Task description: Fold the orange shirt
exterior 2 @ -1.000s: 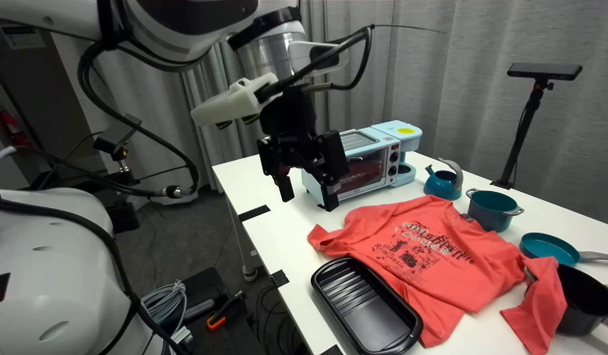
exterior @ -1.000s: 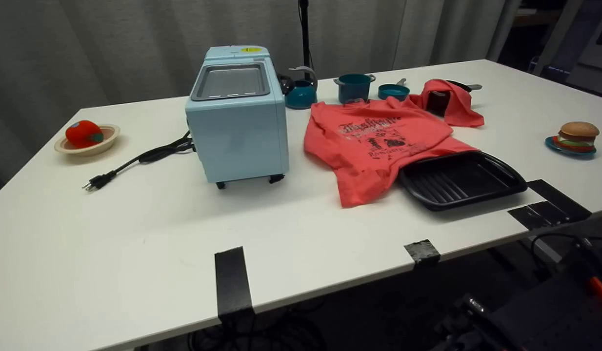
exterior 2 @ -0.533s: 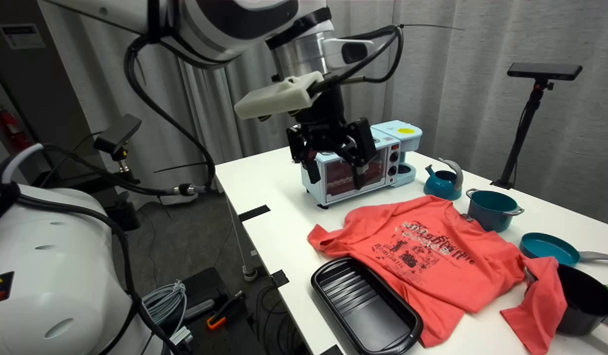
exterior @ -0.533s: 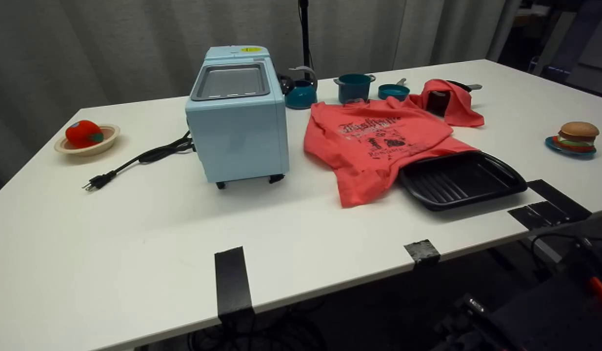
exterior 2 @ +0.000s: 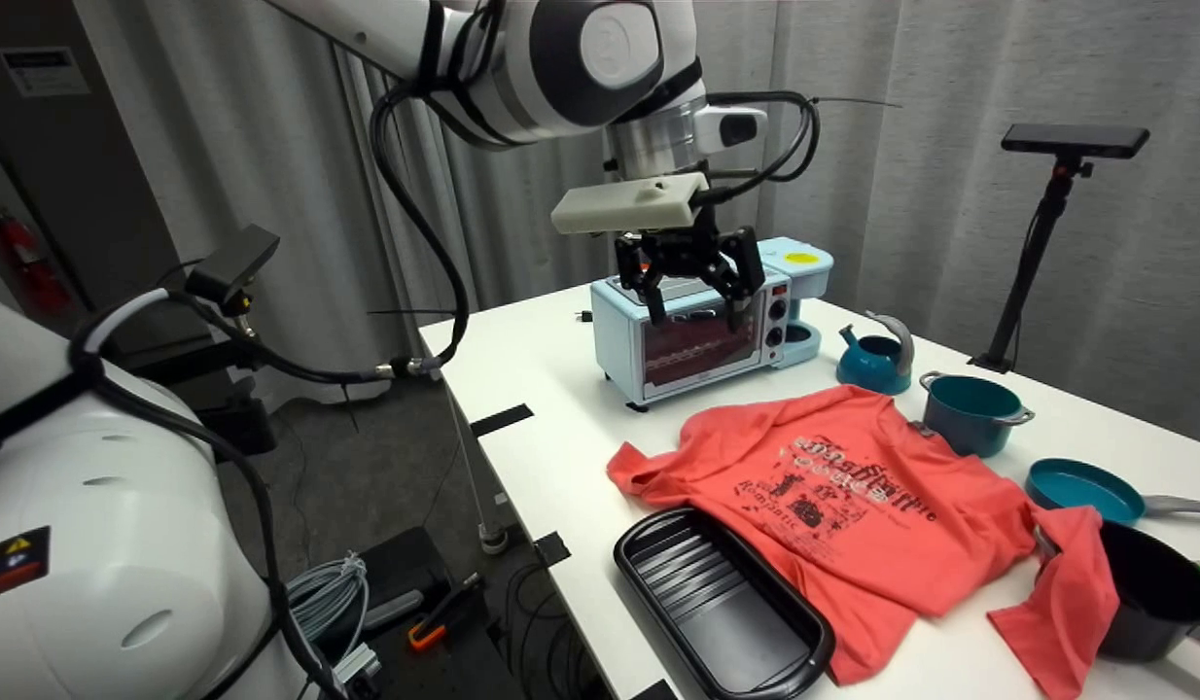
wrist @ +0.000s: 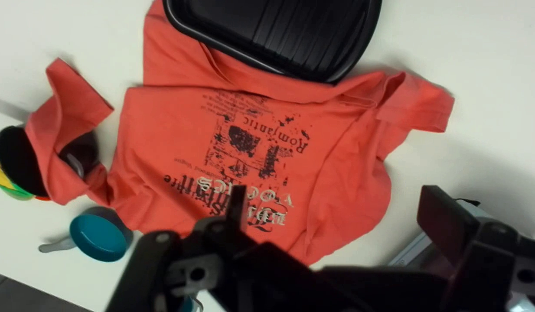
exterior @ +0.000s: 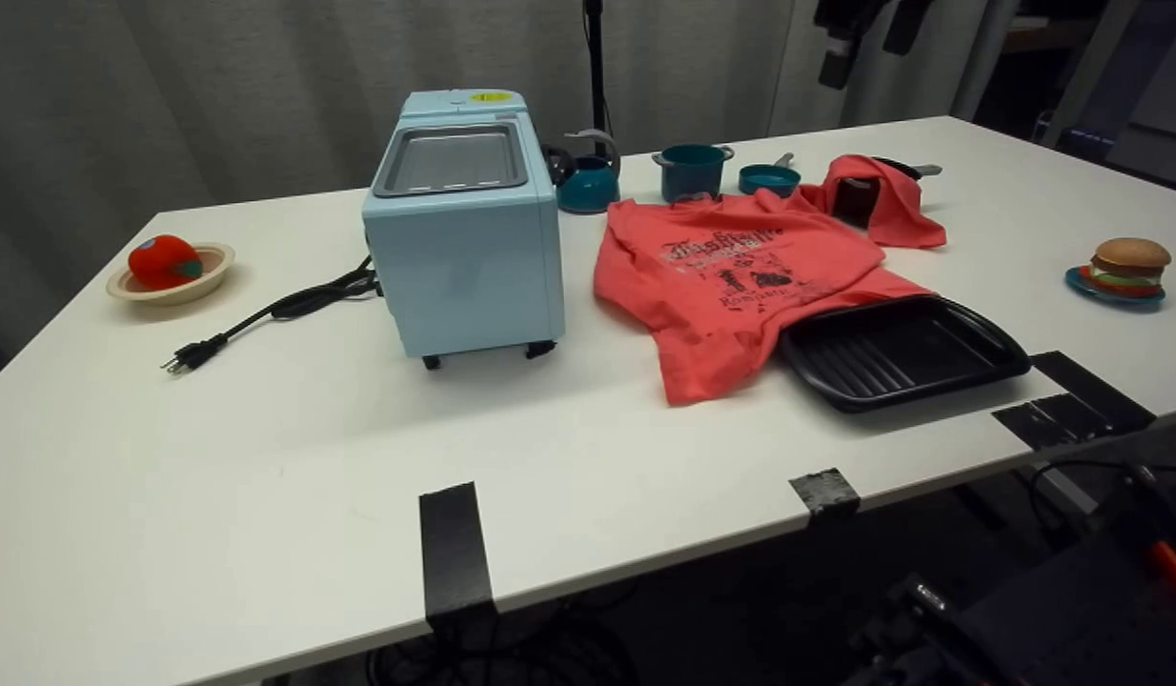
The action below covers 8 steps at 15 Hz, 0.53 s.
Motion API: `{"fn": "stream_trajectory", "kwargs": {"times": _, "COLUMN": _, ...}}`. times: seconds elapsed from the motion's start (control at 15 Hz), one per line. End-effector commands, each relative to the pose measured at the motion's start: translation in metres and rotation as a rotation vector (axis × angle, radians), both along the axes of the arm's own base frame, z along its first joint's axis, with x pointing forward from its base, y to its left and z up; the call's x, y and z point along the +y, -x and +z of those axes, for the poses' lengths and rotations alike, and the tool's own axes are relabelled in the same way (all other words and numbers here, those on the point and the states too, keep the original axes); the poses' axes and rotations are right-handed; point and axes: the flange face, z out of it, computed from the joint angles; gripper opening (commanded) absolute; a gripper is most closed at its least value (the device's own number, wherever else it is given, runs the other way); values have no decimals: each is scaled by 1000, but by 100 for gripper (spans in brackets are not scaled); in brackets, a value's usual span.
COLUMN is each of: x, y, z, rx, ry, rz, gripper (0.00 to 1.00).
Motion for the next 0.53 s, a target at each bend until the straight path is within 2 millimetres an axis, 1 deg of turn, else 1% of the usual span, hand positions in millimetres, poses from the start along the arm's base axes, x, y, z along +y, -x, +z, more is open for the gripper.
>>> {"fn": "stream_trajectory", "kwargs": {"times": 0.0, "x": 41, "y": -26, "z": -14, "rx": 0, "ry": -31, "rz": 58, "gripper": 100}}
{"fn": "stream_trajectory", "kwargs": {"times": 0.2, "x": 72, "y": -32, "z": -31, "rx": 25, "ry": -25, "rz": 113, "gripper": 100}}
{"fn": "stream_trajectory", "kwargs": {"times": 0.33, "x": 88, "y": -32, "z": -40, "rx": 40, "ry": -17, "rz": 150, "gripper": 100}}
{"fn": "stream_trajectory", "kwargs": {"times": 0.47, "x": 100, "y": -31, "z": -45, "rx": 55, "ry": -18, "rz": 178, "gripper": 100}}
